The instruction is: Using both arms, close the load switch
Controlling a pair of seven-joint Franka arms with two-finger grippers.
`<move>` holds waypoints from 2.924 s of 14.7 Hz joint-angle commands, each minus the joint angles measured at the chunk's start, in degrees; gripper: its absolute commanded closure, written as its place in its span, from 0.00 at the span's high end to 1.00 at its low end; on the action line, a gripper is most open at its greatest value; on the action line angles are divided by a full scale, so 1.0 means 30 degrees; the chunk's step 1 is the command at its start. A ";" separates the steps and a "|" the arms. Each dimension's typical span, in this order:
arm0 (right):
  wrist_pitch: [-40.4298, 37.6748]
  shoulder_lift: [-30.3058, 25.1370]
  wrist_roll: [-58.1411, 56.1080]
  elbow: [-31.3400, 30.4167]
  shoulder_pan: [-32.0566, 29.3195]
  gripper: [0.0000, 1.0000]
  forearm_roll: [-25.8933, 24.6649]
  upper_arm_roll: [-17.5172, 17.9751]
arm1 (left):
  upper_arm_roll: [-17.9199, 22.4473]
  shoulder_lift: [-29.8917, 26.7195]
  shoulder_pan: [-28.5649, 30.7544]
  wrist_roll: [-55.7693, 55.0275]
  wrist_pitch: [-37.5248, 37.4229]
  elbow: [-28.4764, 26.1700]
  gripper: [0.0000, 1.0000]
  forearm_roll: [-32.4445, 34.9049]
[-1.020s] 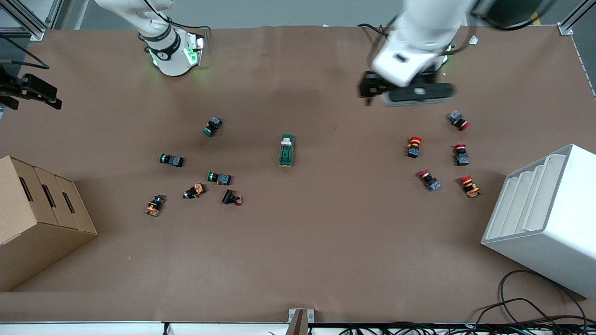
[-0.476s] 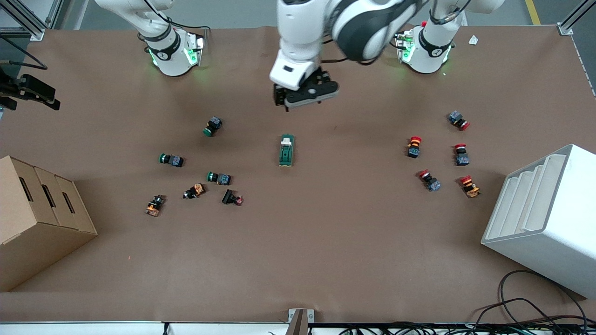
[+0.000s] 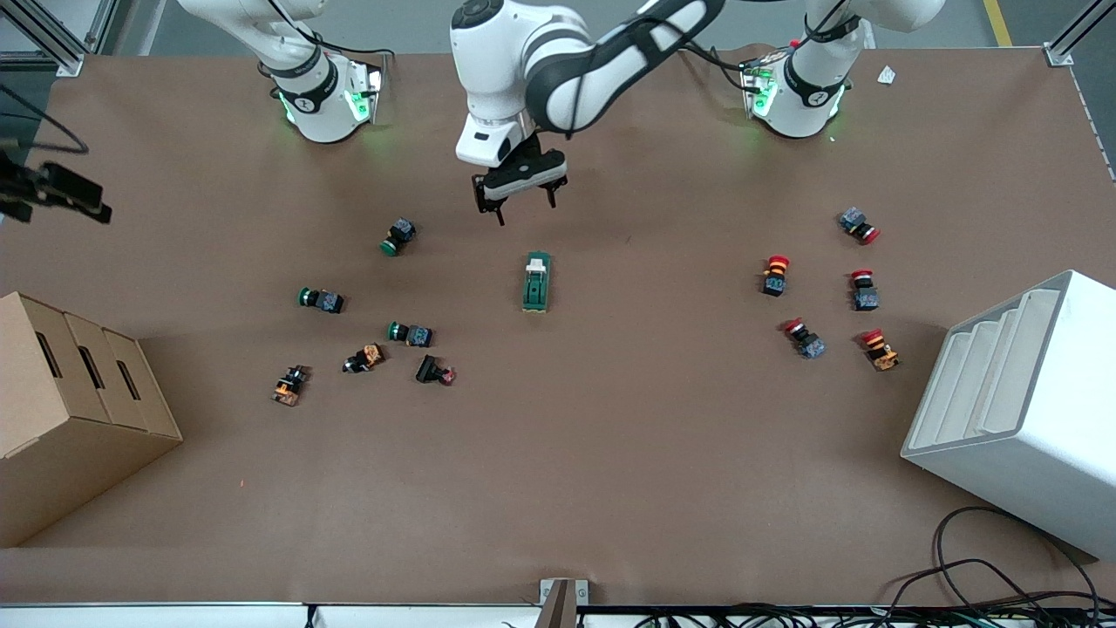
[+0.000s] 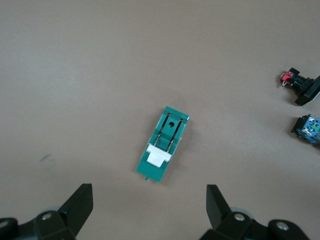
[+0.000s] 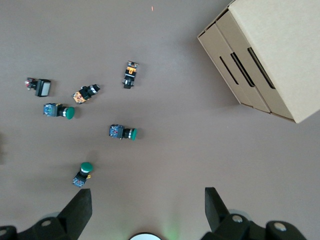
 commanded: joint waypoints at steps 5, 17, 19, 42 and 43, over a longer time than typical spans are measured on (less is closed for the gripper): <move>0.1829 0.3531 -0.0160 0.1217 -0.0232 1.00 -0.0535 0.0130 | -0.0022 0.1767 -0.0773 -0.5662 0.0398 -0.2581 1.00 0.8083; 0.4815 0.4406 1.9976 -0.1186 0.6880 1.00 0.2042 0.0247 | 0.0153 0.2646 -0.0510 -1.0121 0.0339 -0.5576 1.00 1.5151; 0.5724 0.5052 2.3406 -0.1186 0.8082 1.00 0.2655 0.0247 | 0.0183 0.3027 -0.0568 -1.0855 0.0164 -0.5576 1.00 1.5888; 1.1646 1.0298 2.3101 -0.1274 1.3508 1.00 0.3918 0.0393 | 0.0476 0.4845 -0.1211 -1.3173 -0.1741 -0.5898 1.00 1.9728; 1.1646 1.0298 2.3072 -0.1303 1.3566 1.00 0.3918 0.0393 | 0.0476 0.4874 -0.1473 -1.3202 -0.1741 -0.5898 1.00 1.9729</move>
